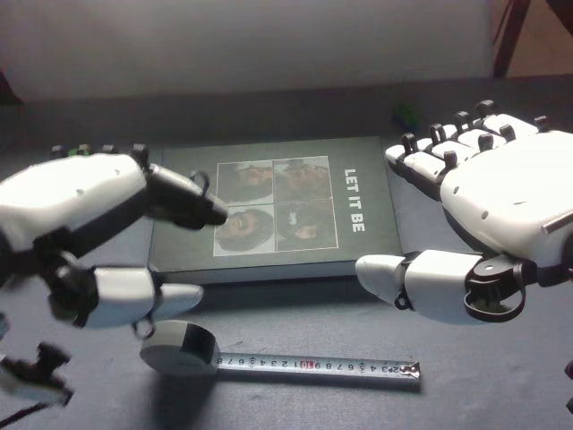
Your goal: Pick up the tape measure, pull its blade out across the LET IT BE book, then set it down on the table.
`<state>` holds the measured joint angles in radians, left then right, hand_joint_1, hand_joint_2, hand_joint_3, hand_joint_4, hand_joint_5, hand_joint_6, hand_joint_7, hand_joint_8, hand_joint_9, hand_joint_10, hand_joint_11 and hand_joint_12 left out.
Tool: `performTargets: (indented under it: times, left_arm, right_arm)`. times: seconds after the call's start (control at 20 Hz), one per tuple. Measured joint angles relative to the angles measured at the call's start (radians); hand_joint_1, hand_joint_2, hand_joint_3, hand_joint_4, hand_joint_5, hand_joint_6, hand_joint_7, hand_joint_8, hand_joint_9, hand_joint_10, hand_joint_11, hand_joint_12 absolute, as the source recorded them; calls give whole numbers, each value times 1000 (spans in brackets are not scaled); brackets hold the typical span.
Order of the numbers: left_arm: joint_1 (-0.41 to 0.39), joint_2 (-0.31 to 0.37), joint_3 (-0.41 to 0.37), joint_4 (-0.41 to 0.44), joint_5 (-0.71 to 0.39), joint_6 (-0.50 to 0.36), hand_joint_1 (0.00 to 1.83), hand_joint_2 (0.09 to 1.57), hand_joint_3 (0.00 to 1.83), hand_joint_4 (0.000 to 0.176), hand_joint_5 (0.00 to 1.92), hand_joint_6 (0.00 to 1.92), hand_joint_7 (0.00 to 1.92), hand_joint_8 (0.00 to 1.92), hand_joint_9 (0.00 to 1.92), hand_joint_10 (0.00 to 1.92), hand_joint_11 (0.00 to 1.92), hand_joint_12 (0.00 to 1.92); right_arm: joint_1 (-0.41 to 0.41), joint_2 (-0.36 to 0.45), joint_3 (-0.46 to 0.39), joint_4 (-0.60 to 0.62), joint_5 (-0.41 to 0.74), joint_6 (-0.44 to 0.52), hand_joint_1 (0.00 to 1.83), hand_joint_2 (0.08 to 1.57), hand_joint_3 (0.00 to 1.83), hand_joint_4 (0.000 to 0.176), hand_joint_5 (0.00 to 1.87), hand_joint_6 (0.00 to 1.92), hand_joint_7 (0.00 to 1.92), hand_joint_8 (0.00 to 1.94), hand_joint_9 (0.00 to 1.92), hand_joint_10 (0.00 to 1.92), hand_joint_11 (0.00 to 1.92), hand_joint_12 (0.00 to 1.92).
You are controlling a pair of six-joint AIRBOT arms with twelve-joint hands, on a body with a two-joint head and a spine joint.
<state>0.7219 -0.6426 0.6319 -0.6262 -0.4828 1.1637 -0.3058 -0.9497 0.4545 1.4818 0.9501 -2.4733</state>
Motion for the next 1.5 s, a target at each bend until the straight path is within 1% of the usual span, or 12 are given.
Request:
performTargets:
  times: [0.1,0.35,0.45,0.5,0.65,0.75,0.85,0.9,1.05,1.35,1.4,1.5]
  left_arm:
    - [24,-9,18,66,-17,-55,993,1067,0,0,666,6,685,1,614,5,333,714]
    - [43,-44,46,117,-8,-188,989,1074,0,0,664,2,693,3,620,4,347,721]
    - [50,-48,67,247,-8,-315,988,1095,7,0,672,4,710,8,653,15,359,724]
    - [57,-49,86,380,-13,-413,992,1098,7,0,674,4,722,11,669,19,371,728]
    - [55,-57,95,578,16,-505,982,1110,8,0,661,0,723,6,654,6,366,725]
    - [34,-88,125,733,85,-653,981,1113,7,0,670,4,724,5,649,3,350,717]
    - [0,-100,139,791,150,-733,979,1112,6,0,675,5,719,2,641,0,337,711]
    - [-12,-104,141,739,169,-679,979,1112,5,0,674,4,699,0,630,0,347,716]
    - [-31,-113,129,481,174,-488,976,1112,3,0,684,7,671,0,605,0,336,712]
    - [35,-137,162,334,128,-395,975,1124,5,0,685,3,694,4,609,0,307,700]
    - [48,-137,165,262,106,-372,979,1125,5,0,684,2,691,3,604,0,306,700]
    - [71,-139,165,200,65,-344,982,1125,4,0,692,5,682,0,597,0,316,705]
  right_arm:
    - [0,0,0,1,4,0,42,1130,1,7,115,4,154,2,104,1,0,404]
    - [0,0,0,1,3,0,43,1155,7,0,132,4,173,3,123,4,0,417]
    - [0,0,0,1,2,0,34,1159,8,0,123,0,157,0,117,1,0,416]
    - [0,0,0,1,3,0,33,1160,7,0,124,1,156,0,116,1,0,415]
    - [-3,0,0,3,3,-3,93,1154,0,0,150,4,200,7,141,5,0,476]
    - [-3,0,0,0,3,-3,102,1154,0,0,134,2,183,4,134,1,0,441]
    - [-5,0,0,1,3,-3,93,1159,2,0,137,3,186,4,138,2,0,453]
    - [-7,0,0,-1,3,-2,50,1173,7,0,132,1,172,1,124,2,0,448]
    - [-7,0,0,0,3,-3,122,1150,0,0,160,4,208,4,158,5,0,564]
    - [-7,0,0,1,3,-3,67,1169,4,0,150,0,189,0,147,0,0,513]
    - [-7,0,0,0,2,-3,61,1170,4,0,134,0,181,0,145,0,0,508]
    - [-7,0,0,0,3,-3,46,1173,4,0,134,1,187,2,151,2,0,511]
